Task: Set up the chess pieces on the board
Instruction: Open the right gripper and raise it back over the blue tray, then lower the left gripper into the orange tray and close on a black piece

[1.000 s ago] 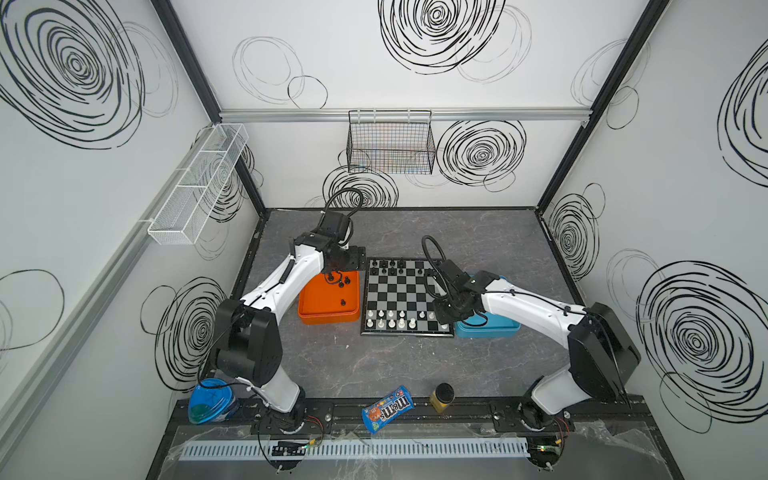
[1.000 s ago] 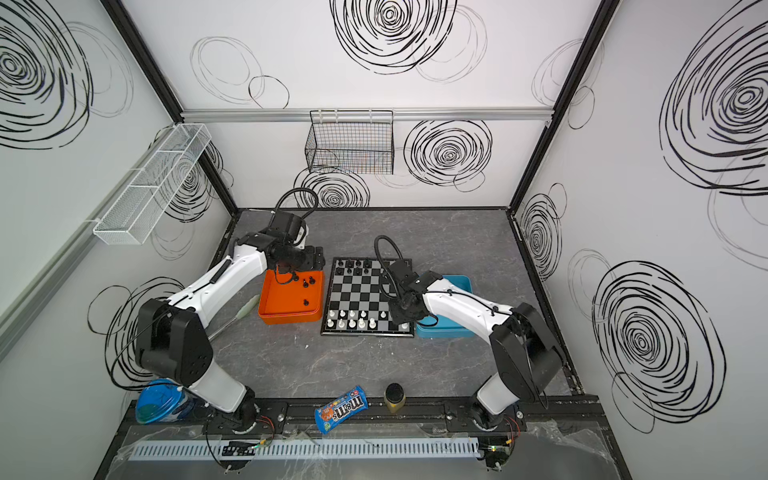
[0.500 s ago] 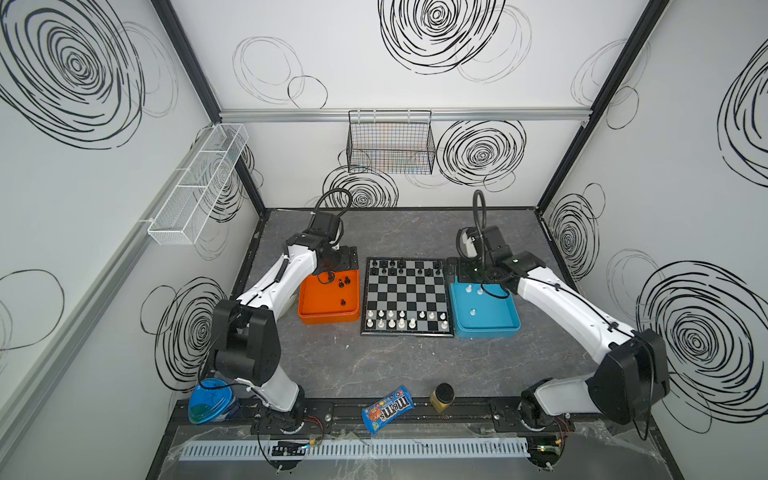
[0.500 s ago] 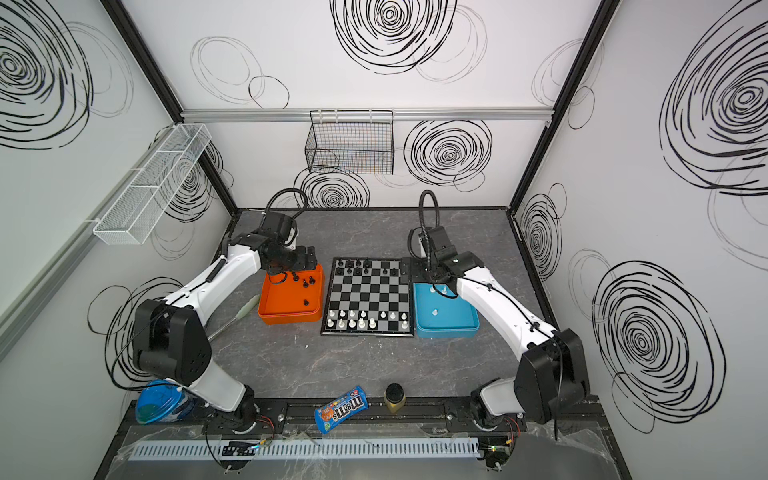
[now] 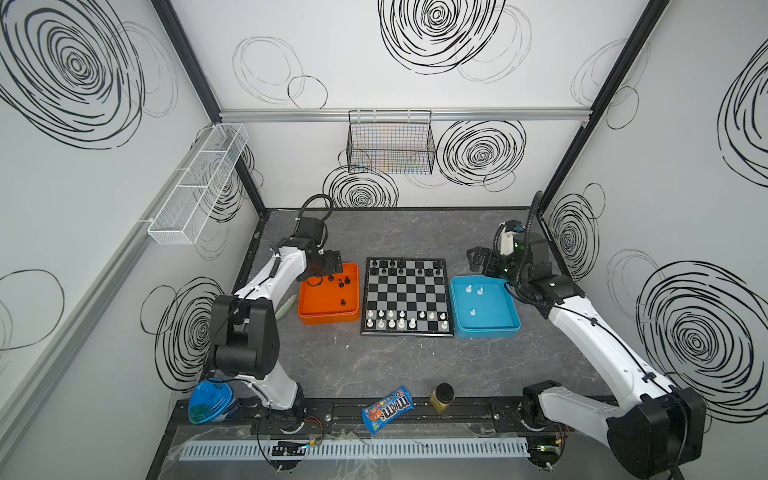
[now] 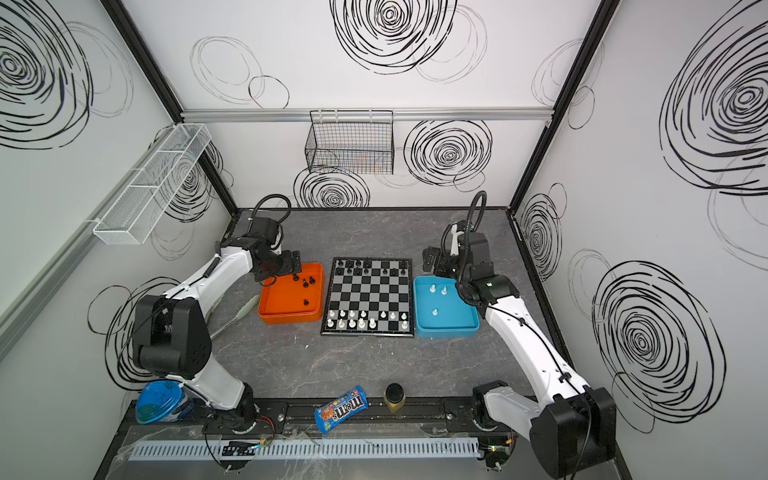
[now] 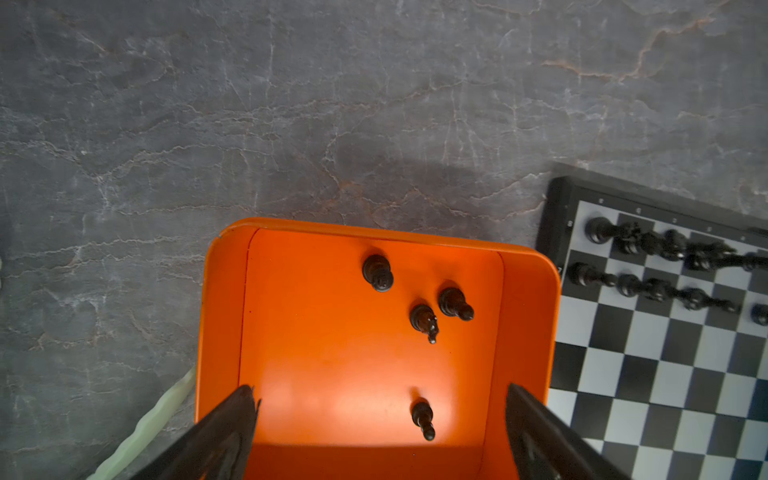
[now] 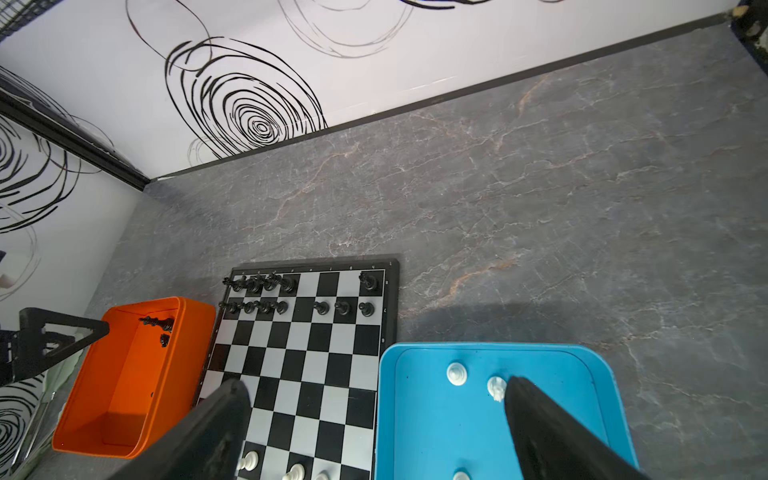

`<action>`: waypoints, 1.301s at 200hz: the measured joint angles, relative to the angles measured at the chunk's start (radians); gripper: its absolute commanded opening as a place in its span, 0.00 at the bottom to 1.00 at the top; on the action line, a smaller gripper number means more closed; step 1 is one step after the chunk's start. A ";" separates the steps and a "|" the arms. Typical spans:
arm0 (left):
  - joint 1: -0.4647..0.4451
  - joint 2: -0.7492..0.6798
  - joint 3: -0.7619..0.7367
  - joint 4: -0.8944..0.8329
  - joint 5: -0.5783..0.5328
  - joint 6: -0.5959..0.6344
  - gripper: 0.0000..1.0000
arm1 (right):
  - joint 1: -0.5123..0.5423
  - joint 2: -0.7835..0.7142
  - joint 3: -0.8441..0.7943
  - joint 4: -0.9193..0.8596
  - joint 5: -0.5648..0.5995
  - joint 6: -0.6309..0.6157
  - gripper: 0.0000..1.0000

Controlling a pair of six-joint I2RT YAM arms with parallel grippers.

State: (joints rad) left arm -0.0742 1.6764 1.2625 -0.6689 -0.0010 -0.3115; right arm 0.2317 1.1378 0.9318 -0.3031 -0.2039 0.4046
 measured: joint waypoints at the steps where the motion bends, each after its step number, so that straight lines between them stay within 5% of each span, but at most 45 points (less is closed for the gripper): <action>1: 0.000 0.002 0.000 0.000 0.000 0.000 0.89 | -0.001 0.001 0.000 0.000 -0.001 0.000 1.00; 173: -0.026 0.266 0.146 0.040 -0.072 0.003 0.50 | -0.105 0.156 -0.032 0.033 -0.135 -0.053 1.00; 260: -0.036 0.315 0.193 0.023 -0.099 0.000 0.41 | -0.137 0.209 -0.032 0.040 -0.177 -0.061 1.00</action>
State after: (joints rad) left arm -0.1104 1.9919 1.4559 -0.6464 -0.0998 -0.3119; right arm 0.0948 1.3472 0.8993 -0.2630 -0.3805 0.3435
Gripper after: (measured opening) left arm 0.424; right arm 0.999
